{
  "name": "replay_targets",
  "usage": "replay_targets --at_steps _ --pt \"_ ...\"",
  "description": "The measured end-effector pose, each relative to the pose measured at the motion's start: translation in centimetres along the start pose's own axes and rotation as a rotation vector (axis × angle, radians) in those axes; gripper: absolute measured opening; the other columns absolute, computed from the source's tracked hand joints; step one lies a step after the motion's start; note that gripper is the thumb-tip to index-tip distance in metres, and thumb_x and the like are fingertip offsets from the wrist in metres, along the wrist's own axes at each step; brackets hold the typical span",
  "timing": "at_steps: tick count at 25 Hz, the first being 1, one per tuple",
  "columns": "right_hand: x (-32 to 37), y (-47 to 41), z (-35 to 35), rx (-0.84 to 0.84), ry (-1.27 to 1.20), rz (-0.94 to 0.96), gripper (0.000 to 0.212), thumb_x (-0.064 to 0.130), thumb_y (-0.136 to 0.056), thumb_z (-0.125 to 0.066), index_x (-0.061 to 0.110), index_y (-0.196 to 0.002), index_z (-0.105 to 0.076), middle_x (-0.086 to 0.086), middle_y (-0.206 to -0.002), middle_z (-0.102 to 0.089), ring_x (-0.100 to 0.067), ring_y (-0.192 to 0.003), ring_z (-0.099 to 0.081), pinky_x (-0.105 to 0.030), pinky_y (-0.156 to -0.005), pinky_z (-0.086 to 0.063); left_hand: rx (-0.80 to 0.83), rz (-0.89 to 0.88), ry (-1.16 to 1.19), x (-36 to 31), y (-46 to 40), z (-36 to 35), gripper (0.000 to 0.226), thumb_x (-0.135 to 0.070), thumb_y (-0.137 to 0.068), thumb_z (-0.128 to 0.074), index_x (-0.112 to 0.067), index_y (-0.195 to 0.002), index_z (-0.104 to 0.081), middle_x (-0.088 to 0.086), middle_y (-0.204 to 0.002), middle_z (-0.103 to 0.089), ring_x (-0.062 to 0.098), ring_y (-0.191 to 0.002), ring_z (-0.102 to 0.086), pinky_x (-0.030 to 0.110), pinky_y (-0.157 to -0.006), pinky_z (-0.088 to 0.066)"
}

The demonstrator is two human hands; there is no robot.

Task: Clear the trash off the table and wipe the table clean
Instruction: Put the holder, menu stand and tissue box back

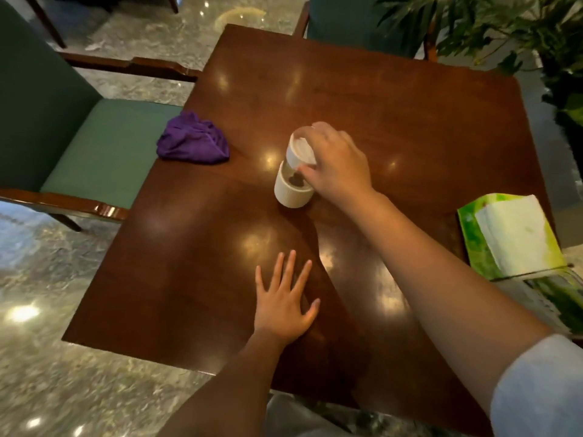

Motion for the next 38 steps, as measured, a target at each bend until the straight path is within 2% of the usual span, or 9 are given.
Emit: replay_targets --at_steps 8,10,14,18,22,28,30,33,38 --pt "1.7 -7.4 -3.1 0.07 0.067 0.042 0.045 0.026 -0.084 -0.059 0.029 -0.127 -0.046 -0.001 -0.132 -0.046 -0.029 -0.115 -0.044 -0.04 -0.079 -0.043 -0.001 -0.004 0.016 0.2 -0.3 -0.1 0.076 -0.064 -0.081 -0.039 -0.032 -0.147 -0.017 0.003 -0.157 -0.012 0.021 -0.144 0.0 0.059 -0.107 -0.002" --pt "1.7 -7.7 -3.8 0.121 0.118 0.025 0.045 0.027 -0.088 -0.054 0.03 -0.131 -0.042 -0.004 -0.141 -0.04 -0.03 -0.123 -0.039 -0.04 -0.084 -0.042 0.006 -0.002 0.019 0.3 -0.3 -0.1 0.076 -0.064 -0.081 -0.038 -0.033 -0.147 -0.016 0.003 -0.158 -0.011 0.021 -0.144 0.001 0.059 -0.107 -0.001" --pt "1.8 -6.1 -5.7 0.115 0.253 0.025 0.051 0.04 -0.096 -0.037 0.031 -0.144 -0.022 -0.004 -0.157 -0.013 -0.027 -0.143 -0.009 -0.053 -0.11 -0.016 0.011 0.001 0.026 0.3 -0.3 0.0 0.076 -0.064 -0.081 -0.037 -0.034 -0.147 -0.014 0.003 -0.158 -0.01 0.021 -0.144 0.002 0.059 -0.107 0.0" --pt "1.6 -5.6 -5.9 0.127 0.246 0.023 0.06 0.049 -0.094 -0.035 0.031 -0.147 -0.013 -0.002 -0.158 -0.004 -0.026 -0.144 0.002 -0.061 -0.11 -0.006 0.004 0.0 0.016 0.2 -0.2 0.2 0.075 -0.063 -0.081 -0.038 -0.034 -0.147 -0.016 0.003 -0.157 -0.011 0.02 -0.144 0.003 0.058 -0.108 0.003" --pt "1.5 -5.0 -4.9 0.156 0.236 0.055 0.063 0.048 -0.095 -0.035 0.031 -0.147 -0.005 -0.003 -0.158 -0.003 -0.024 -0.144 0.004 -0.061 -0.11 -0.002 0.009 0.005 0.005 0.3 -0.3 0.1 0.075 -0.063 -0.082 -0.036 -0.034 -0.147 -0.013 0.002 -0.158 -0.007 0.019 -0.143 0.007 0.056 -0.109 0.008" --pt "-0.5 2.5 -0.2 0.129 0.211 -0.046 0.057 0.036 -0.094 -0.045 0.025 -0.145 -0.023 -0.009 -0.155 -0.018 -0.024 -0.143 -0.007 -0.057 -0.111 -0.005 0.05 0.009 -0.035 0.2 -0.3 0.0 0.074 -0.064 -0.082 -0.027 -0.038 -0.146 -0.001 -0.002 -0.158 0.006 0.019 -0.144 0.014 0.054 -0.107 0.015" --pt "-1.2 6.1 2.4 0.093 0.174 -0.134 0.053 0.032 -0.092 -0.05 0.023 -0.141 -0.032 -0.009 -0.151 -0.028 -0.025 -0.141 -0.019 -0.053 -0.112 -0.01 0.037 0.014 -0.049 0.3 -0.2 -0.2 0.074 -0.065 -0.081 -0.026 -0.038 -0.147 -0.005 -0.001 -0.159 0.002 0.02 -0.145 0.008 0.055 -0.107 0.012" --pt "-3.4 12.6 7.0 -0.082 0.191 -0.269 0.049 0.027 -0.084 -0.059 0.018 -0.131 -0.048 -0.009 -0.139 -0.047 -0.029 -0.127 -0.042 -0.049 -0.107 -0.025 0.042 0.014 -0.061 0.3 -0.2 -0.5 0.074 -0.067 -0.08 -0.02 -0.038 -0.147 -0.006 -0.001 -0.159 0.002 0.019 -0.145 0.008 0.056 -0.109 0.008" --pt "-8.1 20.9 12.6 -0.178 0.389 -0.54 0.053 0.022 -0.08 -0.066 0.016 -0.13 -0.048 -0.011 -0.135 -0.05 -0.033 -0.123 -0.044 -0.052 -0.106 -0.024 0.03 0.013 -0.056 0.2 0.0 -0.3 0.073 -0.066 -0.08 -0.017 -0.038 -0.147 -0.008 0.0 -0.159 -0.001 0.019 -0.145 0.006 0.057 -0.111 0.004"
Point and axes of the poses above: each hand's wrist, its own y-axis away from the middle knuckle, its own z-axis out of the back of the hand, x = y × z, the point moved 1 cm from there along -y, towards the middle knuckle
